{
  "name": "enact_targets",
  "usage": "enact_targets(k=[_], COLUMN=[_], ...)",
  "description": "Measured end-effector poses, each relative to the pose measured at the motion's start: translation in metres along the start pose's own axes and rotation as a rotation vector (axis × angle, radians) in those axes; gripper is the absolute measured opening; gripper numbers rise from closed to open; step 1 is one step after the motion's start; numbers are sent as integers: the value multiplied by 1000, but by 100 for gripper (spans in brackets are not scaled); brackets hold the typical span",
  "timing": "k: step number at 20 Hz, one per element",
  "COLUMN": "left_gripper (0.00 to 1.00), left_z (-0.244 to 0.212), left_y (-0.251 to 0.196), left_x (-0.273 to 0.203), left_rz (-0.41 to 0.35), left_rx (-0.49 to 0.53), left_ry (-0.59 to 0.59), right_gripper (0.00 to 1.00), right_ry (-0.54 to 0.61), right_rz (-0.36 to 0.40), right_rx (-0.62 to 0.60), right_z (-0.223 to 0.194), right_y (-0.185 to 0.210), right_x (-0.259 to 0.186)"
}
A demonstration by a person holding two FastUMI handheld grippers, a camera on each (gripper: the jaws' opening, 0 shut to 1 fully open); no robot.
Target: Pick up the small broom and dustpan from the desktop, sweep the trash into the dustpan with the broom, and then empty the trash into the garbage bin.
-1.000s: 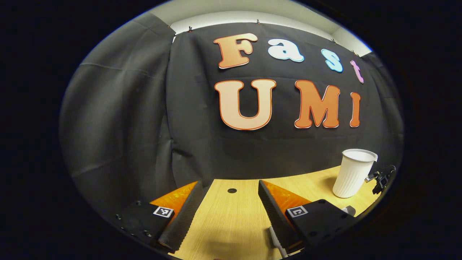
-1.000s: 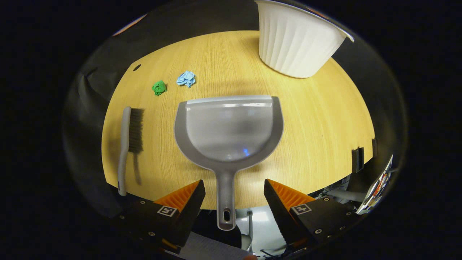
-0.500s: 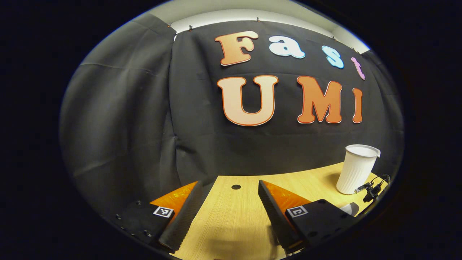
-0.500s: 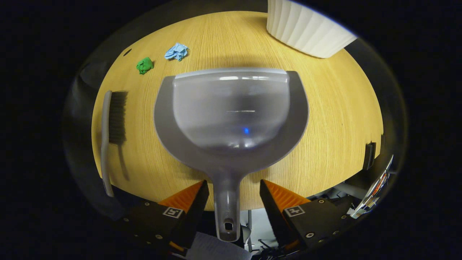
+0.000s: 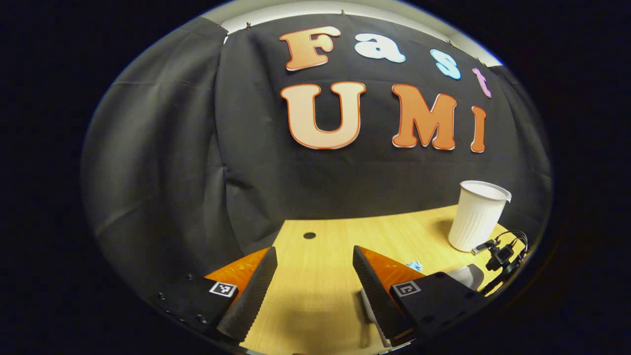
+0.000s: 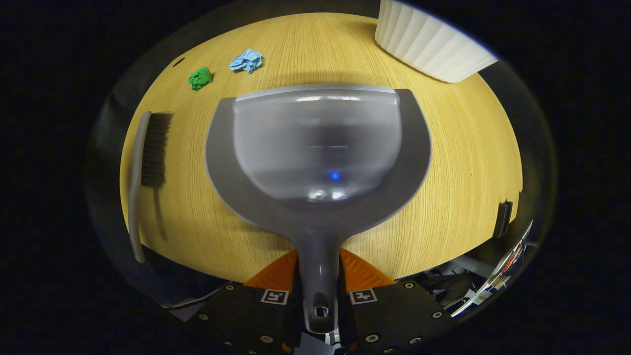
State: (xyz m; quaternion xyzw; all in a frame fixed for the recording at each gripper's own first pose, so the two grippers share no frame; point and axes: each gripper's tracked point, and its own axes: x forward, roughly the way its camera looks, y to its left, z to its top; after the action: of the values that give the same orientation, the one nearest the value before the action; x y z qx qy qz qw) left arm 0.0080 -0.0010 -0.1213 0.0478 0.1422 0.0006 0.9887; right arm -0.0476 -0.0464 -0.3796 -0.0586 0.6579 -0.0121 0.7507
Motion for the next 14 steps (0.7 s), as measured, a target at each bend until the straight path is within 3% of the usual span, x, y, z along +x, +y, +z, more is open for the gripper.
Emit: enact_targets(k=[10,14], left_gripper=[100,97], left_z=[-116,-166], left_y=[-78,-98], left_x=[5,10], left_rz=[-140,-152], left_rx=[-126,-166], left_ry=[438,621], right_gripper=[30,30], right_ry=[20,22], right_rz=[2,0], right_rx=[-84,-132], right_z=[-11,-12], right_y=[-10,-19], right_x=[-4,-3])
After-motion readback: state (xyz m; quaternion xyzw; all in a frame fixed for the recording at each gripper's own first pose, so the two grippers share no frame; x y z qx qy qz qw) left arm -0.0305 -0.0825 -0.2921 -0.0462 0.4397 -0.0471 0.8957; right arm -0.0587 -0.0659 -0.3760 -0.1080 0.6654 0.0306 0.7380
